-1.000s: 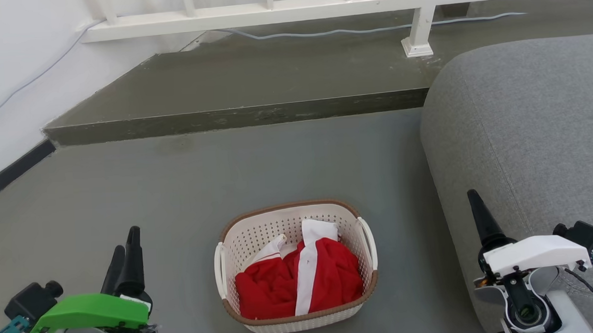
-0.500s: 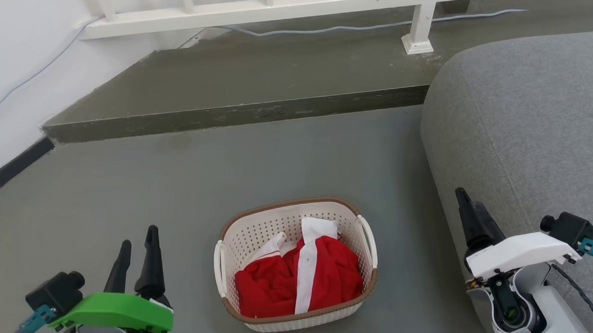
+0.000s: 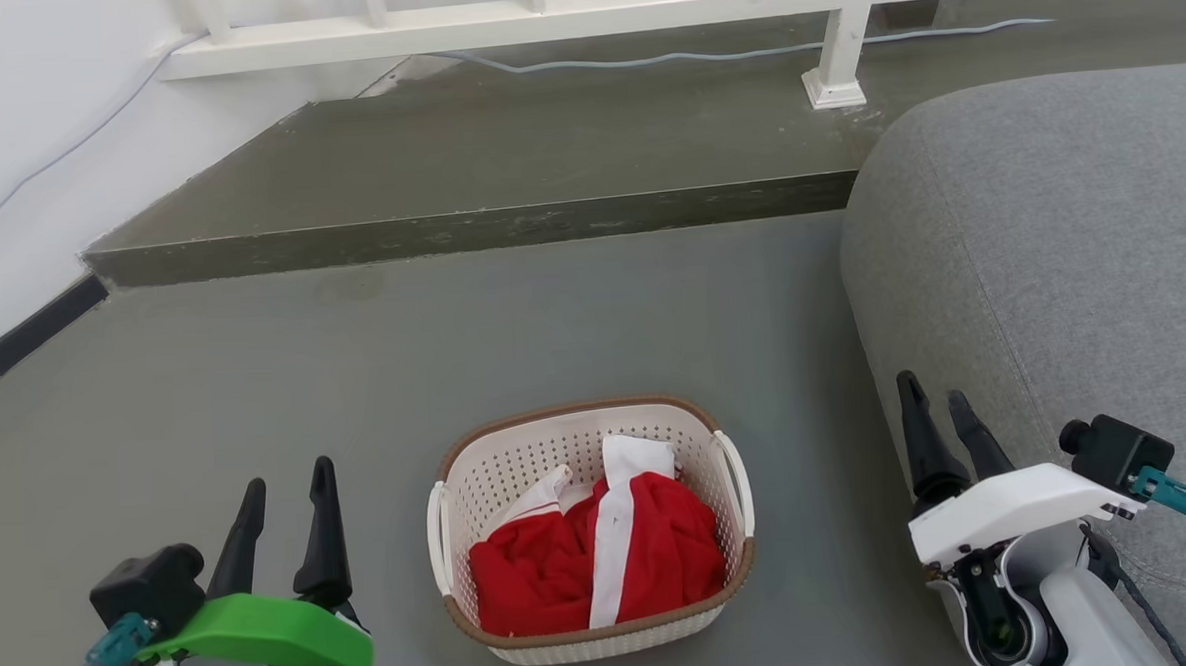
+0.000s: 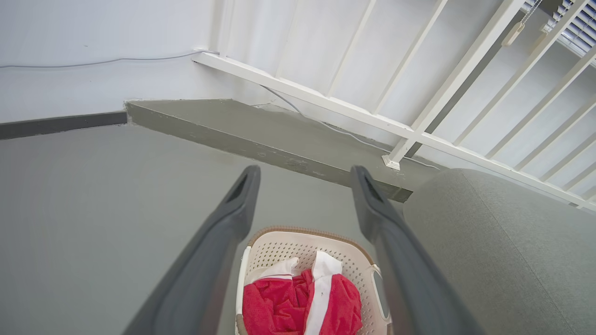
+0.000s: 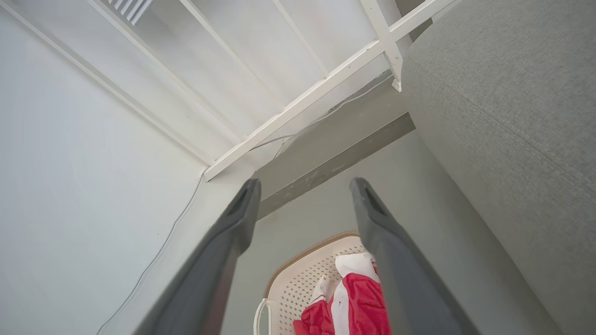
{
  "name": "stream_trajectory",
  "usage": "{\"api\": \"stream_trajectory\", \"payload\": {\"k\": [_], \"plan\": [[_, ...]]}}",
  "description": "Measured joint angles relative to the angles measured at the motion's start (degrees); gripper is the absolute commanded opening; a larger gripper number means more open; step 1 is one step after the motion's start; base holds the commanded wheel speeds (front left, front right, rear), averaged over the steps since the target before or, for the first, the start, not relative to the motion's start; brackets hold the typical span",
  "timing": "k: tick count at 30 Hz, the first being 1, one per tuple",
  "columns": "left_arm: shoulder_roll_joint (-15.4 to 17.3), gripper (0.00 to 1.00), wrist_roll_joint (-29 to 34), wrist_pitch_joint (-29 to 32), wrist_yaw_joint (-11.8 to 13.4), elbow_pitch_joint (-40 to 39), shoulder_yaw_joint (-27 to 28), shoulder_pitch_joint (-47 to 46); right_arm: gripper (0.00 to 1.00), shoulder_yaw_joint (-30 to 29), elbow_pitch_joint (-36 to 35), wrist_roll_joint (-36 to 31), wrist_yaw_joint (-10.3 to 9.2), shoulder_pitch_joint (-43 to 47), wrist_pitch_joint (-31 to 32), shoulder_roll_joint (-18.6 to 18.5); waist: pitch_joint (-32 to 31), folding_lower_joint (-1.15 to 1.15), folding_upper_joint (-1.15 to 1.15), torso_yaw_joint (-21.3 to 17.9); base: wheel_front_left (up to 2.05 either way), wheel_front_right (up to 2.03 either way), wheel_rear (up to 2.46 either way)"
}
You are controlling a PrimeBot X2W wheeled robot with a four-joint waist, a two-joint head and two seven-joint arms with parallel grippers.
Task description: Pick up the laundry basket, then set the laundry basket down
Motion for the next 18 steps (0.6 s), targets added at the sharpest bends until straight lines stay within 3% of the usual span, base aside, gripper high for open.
{"api": "stream_trajectory", "payload": {"k": [18], "plan": [[0.0,1.0,12.5,-3.3,2.1,-2.3,-1.8,1.7,1.0,2.4,-1.7,-12.9,-2.22,0.1,-3.0,0.0,-0.7,0.0,0.0,-0.1,0.0,0.0,0.0]]}}
